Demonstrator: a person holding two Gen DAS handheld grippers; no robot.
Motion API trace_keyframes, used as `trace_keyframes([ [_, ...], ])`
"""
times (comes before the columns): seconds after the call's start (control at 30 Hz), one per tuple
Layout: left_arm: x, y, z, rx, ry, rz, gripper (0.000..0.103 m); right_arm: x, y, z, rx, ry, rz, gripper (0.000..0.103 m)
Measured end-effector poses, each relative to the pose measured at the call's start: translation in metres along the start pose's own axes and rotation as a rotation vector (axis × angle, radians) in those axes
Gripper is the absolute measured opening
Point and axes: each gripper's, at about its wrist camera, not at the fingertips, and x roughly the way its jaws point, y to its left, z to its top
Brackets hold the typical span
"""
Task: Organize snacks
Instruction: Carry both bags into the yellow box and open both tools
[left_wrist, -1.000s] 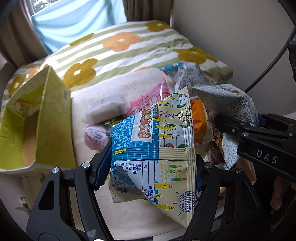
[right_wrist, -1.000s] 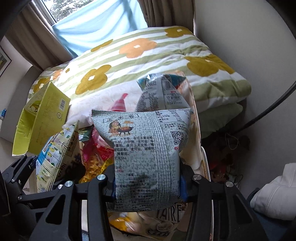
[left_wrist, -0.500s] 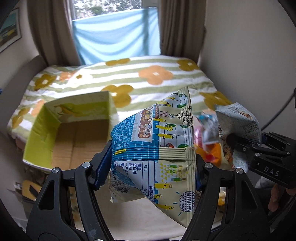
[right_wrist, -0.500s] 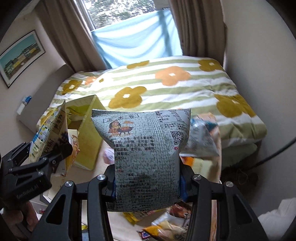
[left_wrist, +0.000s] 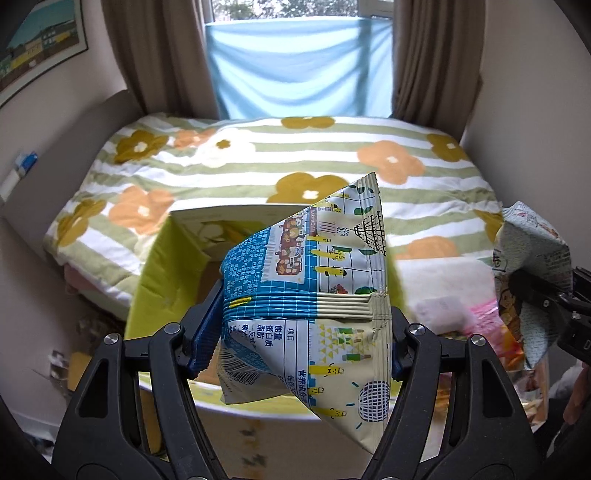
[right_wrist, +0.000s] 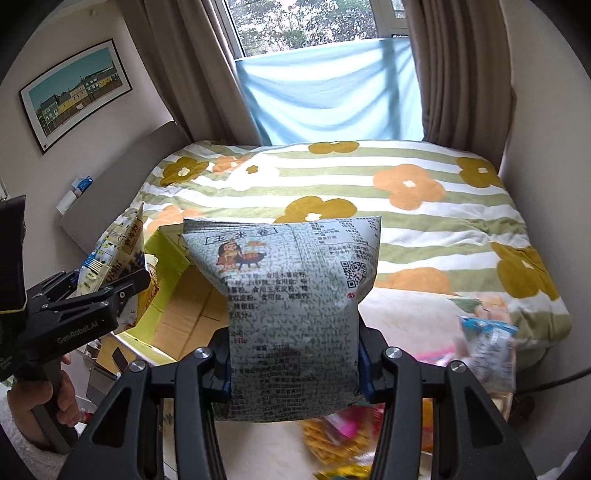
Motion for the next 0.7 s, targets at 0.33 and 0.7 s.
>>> trace_keyframes([
  [0.33, 0.098, 0.068, 0.008, 0.02, 0.161, -0.034, 0.067, 0.085, 0.064, 0.024, 0.017, 0.073, -0.013, 0.045],
  [0.7, 0.153, 0.066, 0.002, 0.097, 0.246, -0.062, 0.085, 0.128, 0.076, 0.007, 0.034, 0.148, -0.061, 0.045],
])
